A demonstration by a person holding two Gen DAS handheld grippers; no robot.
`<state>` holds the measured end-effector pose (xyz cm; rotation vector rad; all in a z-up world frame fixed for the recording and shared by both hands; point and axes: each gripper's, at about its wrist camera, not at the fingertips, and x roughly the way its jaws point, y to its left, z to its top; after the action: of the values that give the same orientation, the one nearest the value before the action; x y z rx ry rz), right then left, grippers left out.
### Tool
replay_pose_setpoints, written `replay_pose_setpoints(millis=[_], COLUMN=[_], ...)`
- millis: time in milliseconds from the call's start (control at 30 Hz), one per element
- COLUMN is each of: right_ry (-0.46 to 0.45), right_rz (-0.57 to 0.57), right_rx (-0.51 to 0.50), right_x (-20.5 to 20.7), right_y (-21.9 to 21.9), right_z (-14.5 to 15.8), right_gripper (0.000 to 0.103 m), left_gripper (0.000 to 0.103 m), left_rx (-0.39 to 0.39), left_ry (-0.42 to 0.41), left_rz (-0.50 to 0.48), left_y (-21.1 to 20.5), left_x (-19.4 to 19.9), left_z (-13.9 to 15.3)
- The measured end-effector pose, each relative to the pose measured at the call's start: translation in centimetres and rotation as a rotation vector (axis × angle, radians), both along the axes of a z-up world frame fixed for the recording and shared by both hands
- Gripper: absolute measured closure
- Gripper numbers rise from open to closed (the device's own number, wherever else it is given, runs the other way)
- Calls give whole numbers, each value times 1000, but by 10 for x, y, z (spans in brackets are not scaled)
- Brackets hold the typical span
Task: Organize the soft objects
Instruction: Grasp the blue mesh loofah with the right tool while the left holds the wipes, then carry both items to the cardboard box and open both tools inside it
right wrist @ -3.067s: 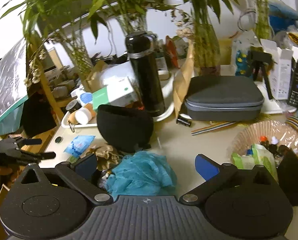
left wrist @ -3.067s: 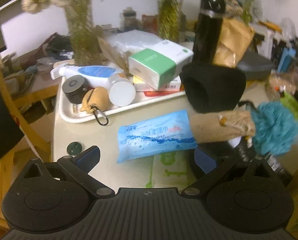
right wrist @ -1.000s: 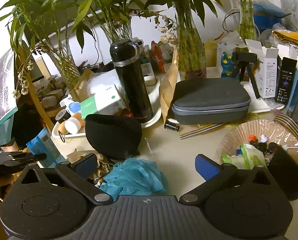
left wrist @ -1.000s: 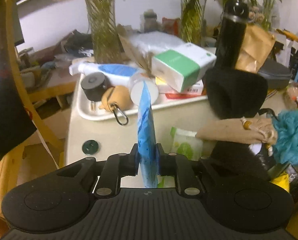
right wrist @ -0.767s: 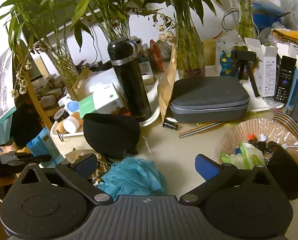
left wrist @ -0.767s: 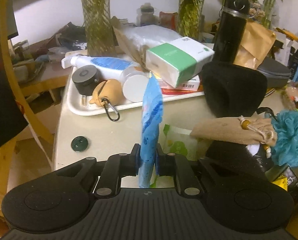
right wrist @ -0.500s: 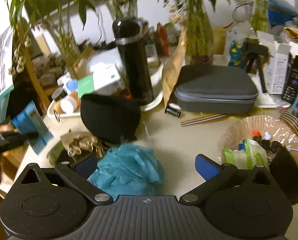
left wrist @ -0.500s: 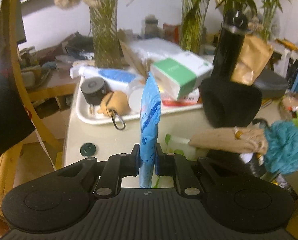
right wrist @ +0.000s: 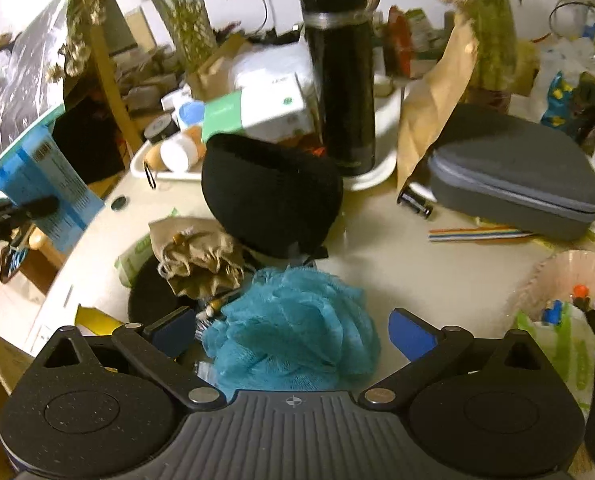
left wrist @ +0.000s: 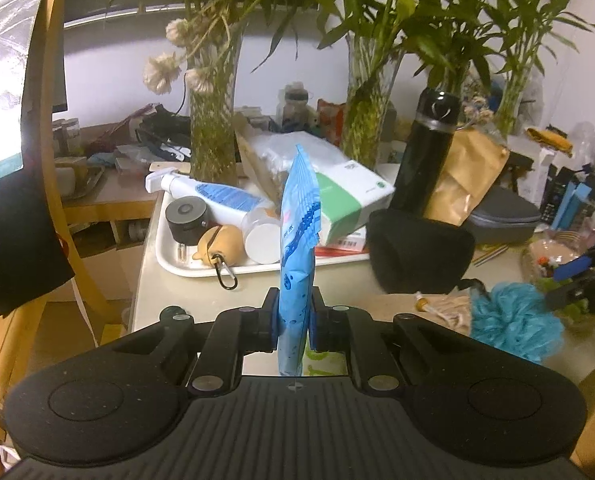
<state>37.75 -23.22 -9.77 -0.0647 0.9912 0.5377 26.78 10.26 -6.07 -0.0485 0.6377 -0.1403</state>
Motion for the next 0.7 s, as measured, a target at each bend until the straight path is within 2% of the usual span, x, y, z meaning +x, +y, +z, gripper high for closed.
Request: replay_pose_setpoints(millis=[33, 133, 200, 300, 367, 467, 567, 700], right_ry=[10, 49, 70, 76, 69, 37, 10, -50], right_rz=[2, 20, 35, 69, 79, 72, 45, 15], right_rx=[-10, -42, -63, -75, -73, -63, -52, -27], right_x=[2, 9, 12, 11, 9, 5, 2, -7], right_y=[2, 7, 11, 17, 18, 18, 15, 10], right_z=[-4, -16, -24, -30, -30, -24, -17, -1], right_gripper=[2, 16, 22, 39, 58, 75, 81, 83], left_gripper=[89, 89, 89, 89, 89, 89, 89, 89], left_rx=[-3, -14, -23, -30, -32, -34, -38, -49], left_ry=[-3, -8, -13, -15, -16, -20, -22, -30], left_rz=[-1, 1, 2, 0, -6, -17, -18, -10], left_y=[0, 1, 1, 1, 0, -1, -1, -2], left_x=[-1, -3, -4, -3, -3, -4, -8, -14], left_z=[1, 2, 3, 2, 2, 2, 2, 5])
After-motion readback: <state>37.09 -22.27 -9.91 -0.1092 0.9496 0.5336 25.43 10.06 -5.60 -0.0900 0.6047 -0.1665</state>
